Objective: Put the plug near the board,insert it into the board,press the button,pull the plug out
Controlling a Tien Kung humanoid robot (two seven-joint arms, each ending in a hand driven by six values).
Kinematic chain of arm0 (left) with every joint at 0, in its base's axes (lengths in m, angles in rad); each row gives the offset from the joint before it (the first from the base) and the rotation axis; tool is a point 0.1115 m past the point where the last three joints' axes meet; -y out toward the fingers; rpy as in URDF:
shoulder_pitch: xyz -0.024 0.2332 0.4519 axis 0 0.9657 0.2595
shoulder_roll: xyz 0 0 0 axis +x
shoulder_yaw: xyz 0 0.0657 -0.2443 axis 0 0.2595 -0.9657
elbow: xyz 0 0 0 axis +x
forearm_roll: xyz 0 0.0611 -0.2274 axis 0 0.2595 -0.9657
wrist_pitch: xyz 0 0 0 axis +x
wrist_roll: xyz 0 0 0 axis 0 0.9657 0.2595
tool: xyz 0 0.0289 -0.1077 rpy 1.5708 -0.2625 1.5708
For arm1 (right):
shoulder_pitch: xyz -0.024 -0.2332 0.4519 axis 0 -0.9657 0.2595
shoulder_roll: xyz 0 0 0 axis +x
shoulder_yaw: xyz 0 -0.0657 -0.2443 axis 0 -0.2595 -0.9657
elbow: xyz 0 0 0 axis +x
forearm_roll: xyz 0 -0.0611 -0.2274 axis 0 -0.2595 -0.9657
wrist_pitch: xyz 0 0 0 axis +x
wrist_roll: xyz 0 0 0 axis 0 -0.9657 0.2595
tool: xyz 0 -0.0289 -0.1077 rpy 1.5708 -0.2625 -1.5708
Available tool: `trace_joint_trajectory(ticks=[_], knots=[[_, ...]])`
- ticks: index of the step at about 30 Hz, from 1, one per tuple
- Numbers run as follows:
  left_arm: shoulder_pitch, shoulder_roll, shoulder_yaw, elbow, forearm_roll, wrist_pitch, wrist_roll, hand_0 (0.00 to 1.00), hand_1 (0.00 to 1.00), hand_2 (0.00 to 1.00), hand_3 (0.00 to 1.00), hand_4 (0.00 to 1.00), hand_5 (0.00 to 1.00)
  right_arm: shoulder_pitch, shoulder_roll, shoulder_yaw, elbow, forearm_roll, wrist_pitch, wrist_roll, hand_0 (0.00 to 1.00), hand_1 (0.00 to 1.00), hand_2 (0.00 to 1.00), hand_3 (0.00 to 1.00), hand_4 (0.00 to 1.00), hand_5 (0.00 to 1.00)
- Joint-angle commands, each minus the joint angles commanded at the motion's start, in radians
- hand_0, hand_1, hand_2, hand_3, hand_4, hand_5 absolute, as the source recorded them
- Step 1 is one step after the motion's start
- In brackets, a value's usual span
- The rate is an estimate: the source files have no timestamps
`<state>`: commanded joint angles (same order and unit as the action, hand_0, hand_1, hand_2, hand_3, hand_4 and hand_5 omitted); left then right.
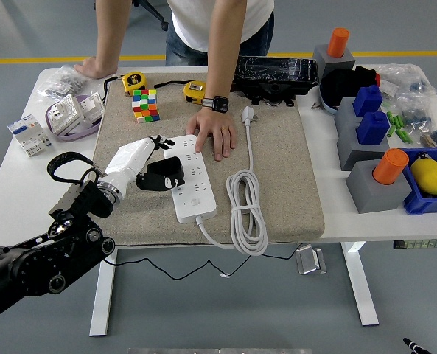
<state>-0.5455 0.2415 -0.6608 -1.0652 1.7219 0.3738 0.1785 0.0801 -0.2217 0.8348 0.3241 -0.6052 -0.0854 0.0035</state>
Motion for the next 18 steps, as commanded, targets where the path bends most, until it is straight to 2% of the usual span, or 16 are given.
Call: trace_joint_trajectory(ticks=[5, 6, 11, 12, 17, 18], knots=[[-0.006, 0.0, 0.01, 0.017, -0.004, 0.017, -0.015, 0.584, 0.606, 0.577, 0.594, 0.889, 0.168, 0.002, -0.001, 0.0, 0.001, 0.0, -0.001, 0.0, 0.6, 0.641, 0.64, 0.554, 0.956, 0.495], [-0.008, 0.0, 0.014, 0.022, -0.007, 0.024, -0.023, 0.477, 0.517, 0.556, 0.572, 0.739, 0.035, 0.002, -0.001, -0.001, 0.0, 0.0, -0.001, 0.0, 0.6, 0.641, 0.64, 0.554, 0.957, 0.496], [-0.015, -0.003, 0.023, 0.042, -0.027, 0.032, -0.04, 0.477, 0.517, 0.556, 0.572, 0.739, 0.035, 0.002, -0.002, -0.007, 0.0, 0.001, 0.0, 0.0, 0.6, 0.641, 0.64, 0.554, 0.957, 0.496], [-0.015, -0.003, 0.023, 0.045, -0.031, 0.033, -0.043, 0.397, 0.498, 0.534, 0.56, 0.724, 0.007, 0.002, -0.002, -0.007, 0.0, 0.001, 0.0, 0.0, 0.6, 0.641, 0.639, 0.554, 0.956, 0.497], [-0.018, -0.002, 0.027, 0.047, -0.042, 0.029, -0.046, 0.397, 0.498, 0.534, 0.56, 0.724, 0.007, 0.003, -0.003, -0.011, 0.001, 0.001, -0.001, 0.001, 0.6, 0.641, 0.639, 0.554, 0.956, 0.497], [-0.018, -0.002, 0.028, 0.045, -0.045, 0.027, -0.047, 0.361, 0.484, 0.503, 0.545, 0.725, 0.002, 0.003, -0.003, -0.011, 0.0, 0.001, -0.001, 0.001, 0.601, 0.641, 0.64, 0.554, 0.957, 0.496]])
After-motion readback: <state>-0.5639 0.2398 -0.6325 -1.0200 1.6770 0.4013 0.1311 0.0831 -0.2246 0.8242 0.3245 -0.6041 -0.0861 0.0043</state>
